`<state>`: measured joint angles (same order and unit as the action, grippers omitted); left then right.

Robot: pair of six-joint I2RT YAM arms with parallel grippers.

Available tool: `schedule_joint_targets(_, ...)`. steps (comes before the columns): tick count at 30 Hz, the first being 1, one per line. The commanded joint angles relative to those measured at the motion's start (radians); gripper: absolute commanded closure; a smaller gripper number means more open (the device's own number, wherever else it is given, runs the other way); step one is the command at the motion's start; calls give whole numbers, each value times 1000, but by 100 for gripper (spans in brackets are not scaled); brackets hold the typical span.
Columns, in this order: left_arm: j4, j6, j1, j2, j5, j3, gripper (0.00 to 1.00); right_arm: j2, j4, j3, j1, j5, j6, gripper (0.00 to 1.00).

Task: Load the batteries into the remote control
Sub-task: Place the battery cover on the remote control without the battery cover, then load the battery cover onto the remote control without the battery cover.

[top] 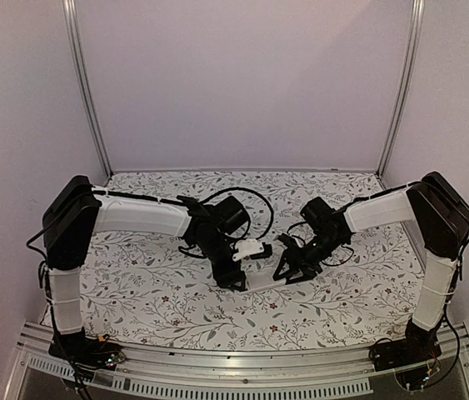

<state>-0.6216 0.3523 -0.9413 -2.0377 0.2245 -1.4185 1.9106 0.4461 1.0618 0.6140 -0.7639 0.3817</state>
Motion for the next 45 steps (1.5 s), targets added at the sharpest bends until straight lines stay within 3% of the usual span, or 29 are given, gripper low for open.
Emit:
schedule_joint_targets(1, 26, -13, 7, 82, 33, 44, 29, 15, 6, -20, 2, 16, -3, 50)
schedule_joint_targets(7, 59, -42, 7, 118, 39, 104, 27, 15, 6, -19, 3, 15, -2, 51)
schedule_joint_targets(14, 146, -41, -7, 133, -8, 175, 11, 15, -1, -19, 3, -3, 1, 53)
schedule_joint_targets(17, 194, -29, -16, 124, -22, 193, 9, 16, -3, -20, 3, -8, 5, 53)
schedule_joint_targets(23, 271, 8, -19, 115, -31, 214, 9, 17, -5, -25, 2, -16, 6, 53)
schedule_joint_targets(35, 229, 47, -37, 58, -10, 177, 15, 24, -9, -24, 3, -18, 6, 54)
schedule_joint_targets(45, 234, 71, -47, 64, -21, 187, 26, 29, -12, -29, 3, -21, 8, 55)
